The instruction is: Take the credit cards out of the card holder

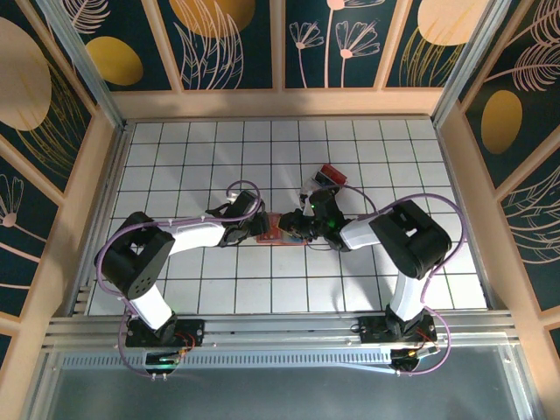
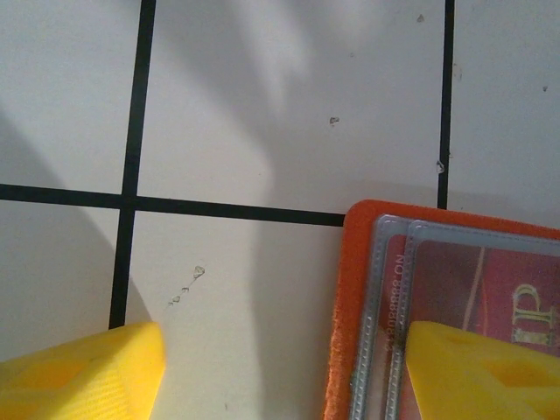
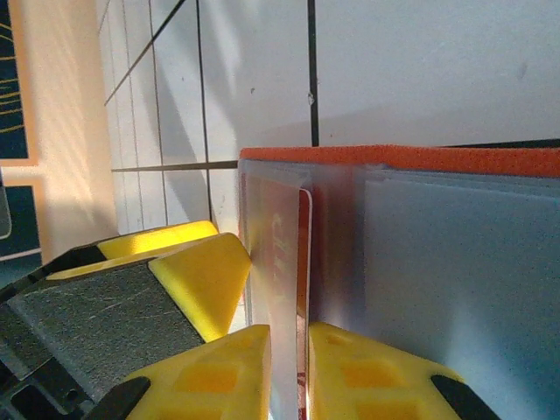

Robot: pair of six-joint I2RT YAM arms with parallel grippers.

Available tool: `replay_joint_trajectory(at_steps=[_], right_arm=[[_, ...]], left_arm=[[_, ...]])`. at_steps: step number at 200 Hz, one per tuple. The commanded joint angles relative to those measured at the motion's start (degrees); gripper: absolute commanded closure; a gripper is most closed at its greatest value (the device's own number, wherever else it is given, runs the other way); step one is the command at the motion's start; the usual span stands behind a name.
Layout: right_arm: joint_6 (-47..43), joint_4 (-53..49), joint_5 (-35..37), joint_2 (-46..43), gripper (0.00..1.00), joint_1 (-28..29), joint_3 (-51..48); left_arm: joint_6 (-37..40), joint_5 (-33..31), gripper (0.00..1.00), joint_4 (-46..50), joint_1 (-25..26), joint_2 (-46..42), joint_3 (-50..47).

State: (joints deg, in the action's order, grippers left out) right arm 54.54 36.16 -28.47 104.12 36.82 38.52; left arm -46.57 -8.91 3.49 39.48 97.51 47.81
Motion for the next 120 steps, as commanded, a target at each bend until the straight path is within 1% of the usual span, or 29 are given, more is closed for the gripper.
replay_joint_trajectory(at_steps=[1, 32, 54, 87, 105, 120], right_arm=[[2.71, 7.27, -2.59, 1.63, 0.82, -0.78, -1.12], [4.15, 11.13, -3.48, 2.99, 0.81, -0.78, -1.54], [4.47, 11.21, -3.69, 3.63, 0.81, -0.77, -1.11], [4.74, 11.63, -3.96, 3.53, 0.86, -1.20, -1.39], [4.74, 11.82, -4.13, 2.79, 0.92, -1.55, -2.16], [4.55, 11.58, -4.01, 2.00, 0.93, -1.84, -2.64]], left_arm=[[0.25, 4.34, 0.27, -1.11, -0.01, 2.68, -0.57], [0.20, 5.09, 0.27, -1.20, 0.01, 3.25, -0.83], [-0.24, 5.77, 0.27, -1.46, -0.02, 3.81, -1.05], [-0.72, 4.91, 0.27, -0.79, 0.02, 3.91, -1.03], [-0.90, 3.96, 0.27, -0.07, 0.04, 3.95, -0.80], [-1.06, 3.62, 0.27, 0.25, 0.06, 4.03, -0.55]])
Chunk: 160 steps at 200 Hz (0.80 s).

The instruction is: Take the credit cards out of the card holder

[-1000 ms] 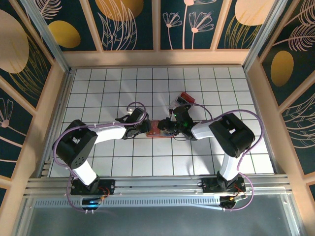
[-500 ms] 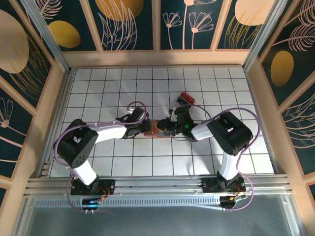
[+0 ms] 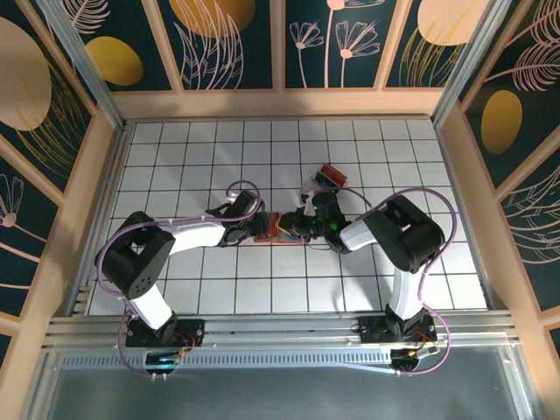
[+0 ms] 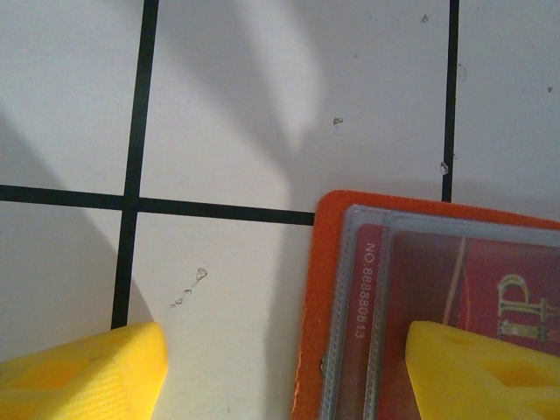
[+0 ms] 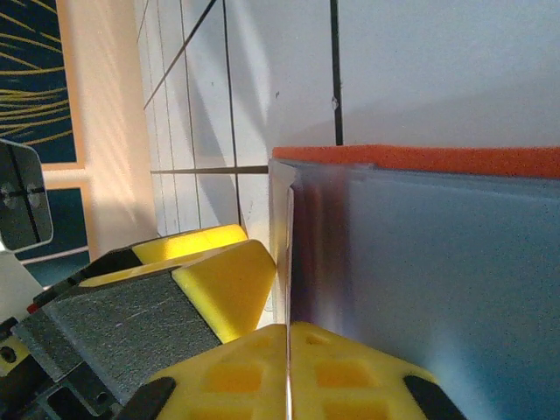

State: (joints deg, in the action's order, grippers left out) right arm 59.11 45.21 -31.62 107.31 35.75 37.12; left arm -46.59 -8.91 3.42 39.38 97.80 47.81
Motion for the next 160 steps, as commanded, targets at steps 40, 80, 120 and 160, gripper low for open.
replay_joint_trajectory(at_steps=[40, 80, 120, 160], right_arm=[[-1.03, 0.07, 0.01, -2.80, 0.93, -1.12, -1.84], [-2.23, -2.65, 1.16, -4.34, 0.92, -1.16, -2.12], [-2.29, -2.76, 1.47, -5.35, 0.92, -1.49, -3.26], [-2.18, -2.67, 1.34, -6.07, 0.88, -1.66, -3.70]], left_arm=[[-1.05, 3.46, 0.26, 0.67, 0.16, 4.68, 0.09], [-1.05, 2.81, 0.27, 1.10, 0.17, 5.68, -0.07], [-1.38, 1.88, 0.31, 1.81, 0.04, 6.99, 0.03], [-1.44, 2.07, 0.33, 1.61, 0.04, 8.28, 0.09]])
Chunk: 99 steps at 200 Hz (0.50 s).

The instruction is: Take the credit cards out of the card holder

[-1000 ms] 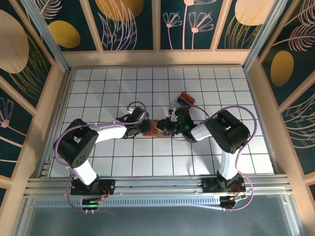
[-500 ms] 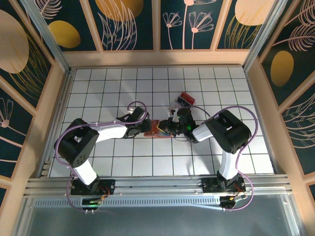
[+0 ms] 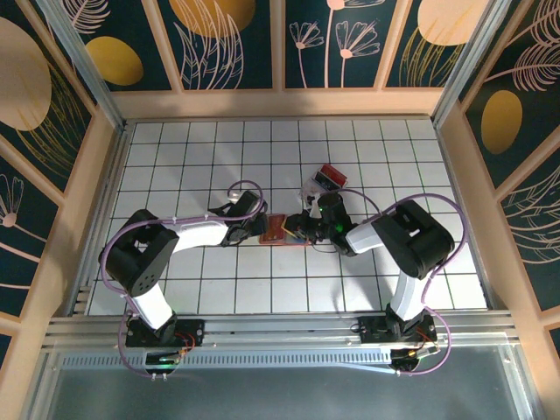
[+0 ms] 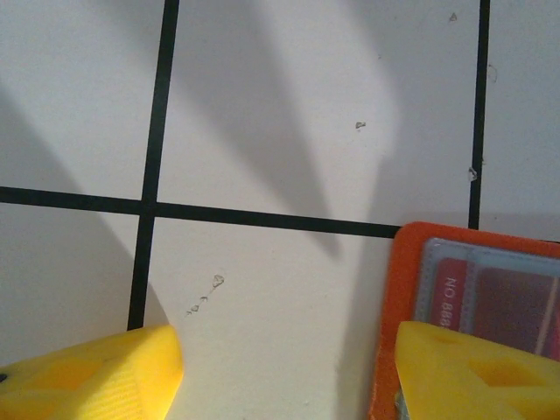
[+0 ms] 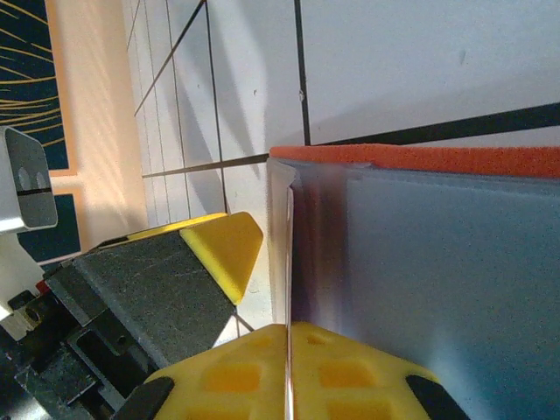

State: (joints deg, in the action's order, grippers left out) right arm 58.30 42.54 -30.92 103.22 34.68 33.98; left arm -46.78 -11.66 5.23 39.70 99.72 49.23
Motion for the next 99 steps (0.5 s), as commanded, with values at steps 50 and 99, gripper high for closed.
replay_joint_trajectory(at_steps=[50, 99], right_arm=[[-0.46, 1.86, 0.16, -1.72, 0.88, -0.58, -0.98], [-0.14, 2.31, 0.24, -1.97, 0.91, -0.97, -1.89]], left_arm=[[-1.21, 5.05, 0.35, -0.38, -0.25, 6.89, -1.16], [-1.38, 5.24, 0.35, -0.40, -0.31, 7.15, -1.16]])
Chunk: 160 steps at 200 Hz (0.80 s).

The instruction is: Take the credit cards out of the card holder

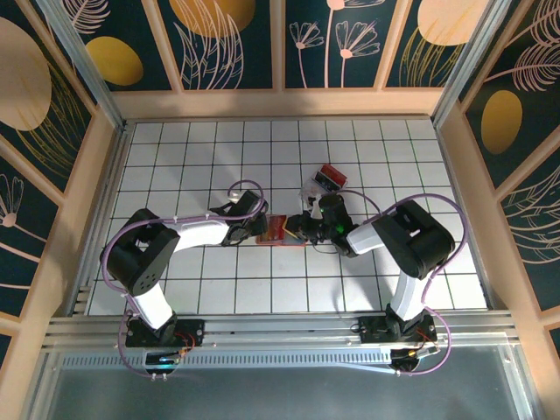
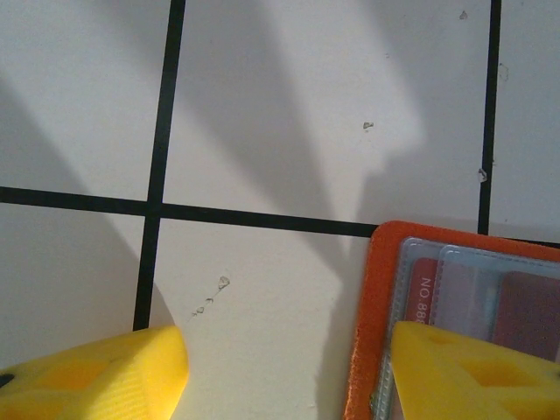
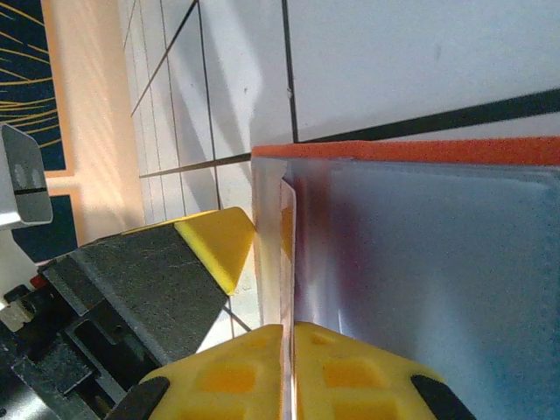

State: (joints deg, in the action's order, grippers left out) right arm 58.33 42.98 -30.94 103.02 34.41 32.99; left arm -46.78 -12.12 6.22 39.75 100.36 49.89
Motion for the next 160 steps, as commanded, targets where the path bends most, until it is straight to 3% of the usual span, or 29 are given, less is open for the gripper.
replay_joint_trajectory(at_steps=[1, 43, 110, 160], right_arm=[[-0.15, 1.86, 0.27, -1.82, 0.91, -0.69, -0.95], [-2.04, -2.61, 1.82, -2.71, 0.98, -0.93, -0.45], [-5.57, -11.43, 4.57, -3.99, 0.98, -0.56, 2.47], [-5.73, -12.02, 4.75, -4.05, 0.98, -0.49, 2.86]], left_arm=[[-1.38, 5.66, 0.35, -1.39, -0.32, 6.56, -1.81], [-1.21, 5.44, 0.34, -1.37, -0.33, 5.41, -1.82], [1.94, 6.75, 0.26, -0.63, -0.37, -0.39, 0.08], [2.61, 8.29, 0.25, -1.06, -0.35, 2.39, 0.28]])
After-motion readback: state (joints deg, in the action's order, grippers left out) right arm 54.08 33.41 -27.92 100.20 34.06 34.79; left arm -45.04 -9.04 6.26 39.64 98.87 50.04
